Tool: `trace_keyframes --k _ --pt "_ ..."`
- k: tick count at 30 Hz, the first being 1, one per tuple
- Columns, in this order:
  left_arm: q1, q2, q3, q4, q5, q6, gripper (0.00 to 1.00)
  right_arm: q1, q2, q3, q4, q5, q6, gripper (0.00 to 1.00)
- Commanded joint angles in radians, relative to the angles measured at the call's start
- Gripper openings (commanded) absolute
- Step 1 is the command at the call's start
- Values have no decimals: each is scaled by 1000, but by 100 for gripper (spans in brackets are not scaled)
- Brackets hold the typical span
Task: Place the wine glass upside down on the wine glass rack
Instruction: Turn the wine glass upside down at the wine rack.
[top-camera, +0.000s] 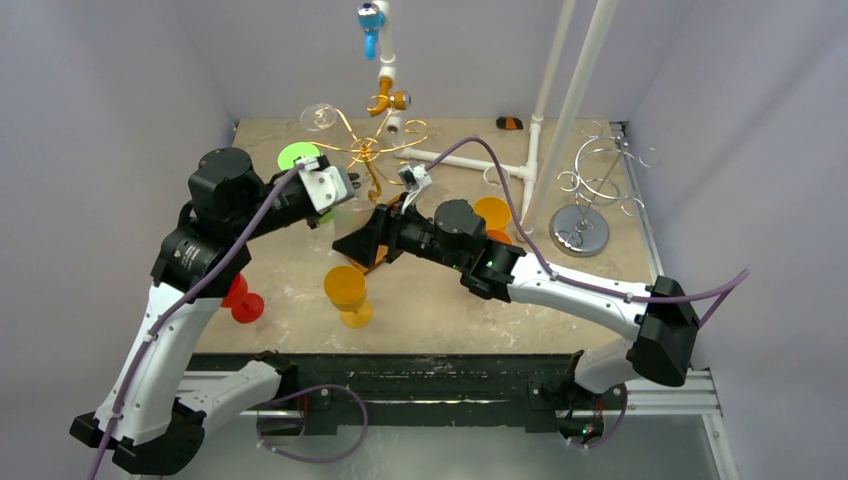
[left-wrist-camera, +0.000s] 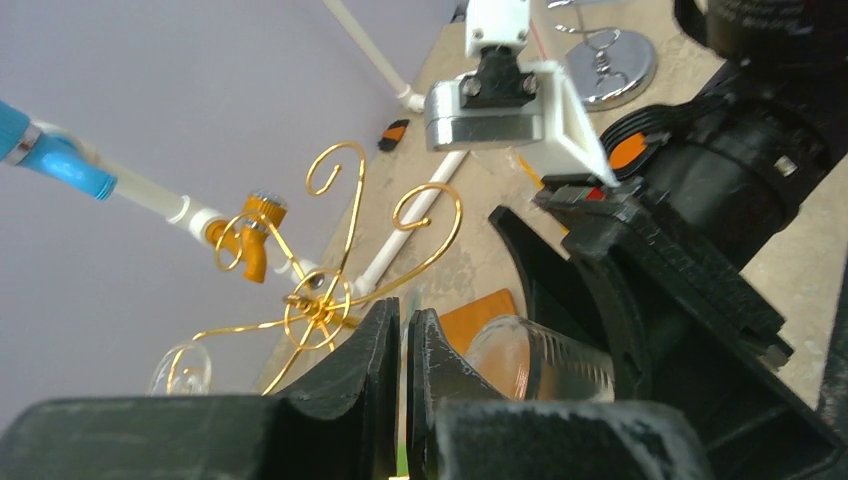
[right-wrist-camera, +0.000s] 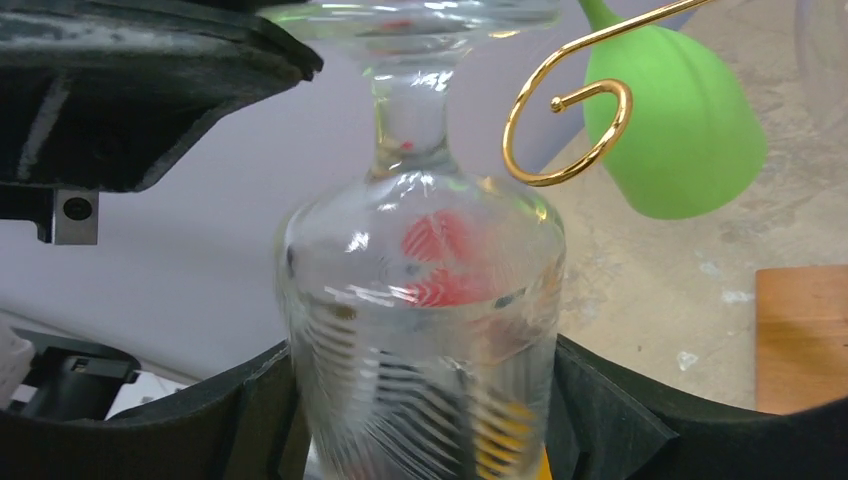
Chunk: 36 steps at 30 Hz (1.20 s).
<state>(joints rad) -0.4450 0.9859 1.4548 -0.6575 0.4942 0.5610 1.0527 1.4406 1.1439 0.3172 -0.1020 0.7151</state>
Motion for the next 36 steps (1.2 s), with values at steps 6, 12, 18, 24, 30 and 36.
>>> trace_keyframes --k 6,12,18,24,30,36 --pt "-24 -3 7 52 147 -76 0 12 -31 32 261 -68 110 83" --pt "-24 -11 7 32 136 -21 0 8 -29 49 221 -75 110 71" --pt "-24 -22 -1 14 114 61 0 4 -46 77 111 -111 87 80" --pt "-24 -32 5 5 80 150 0 -3 -78 80 9 -132 76 80" --pt "-24 -32 10 7 75 151 0 -15 -77 81 -4 -158 87 47" --pt "-24 -20 24 24 45 48 1 -27 -89 45 40 -137 116 26"
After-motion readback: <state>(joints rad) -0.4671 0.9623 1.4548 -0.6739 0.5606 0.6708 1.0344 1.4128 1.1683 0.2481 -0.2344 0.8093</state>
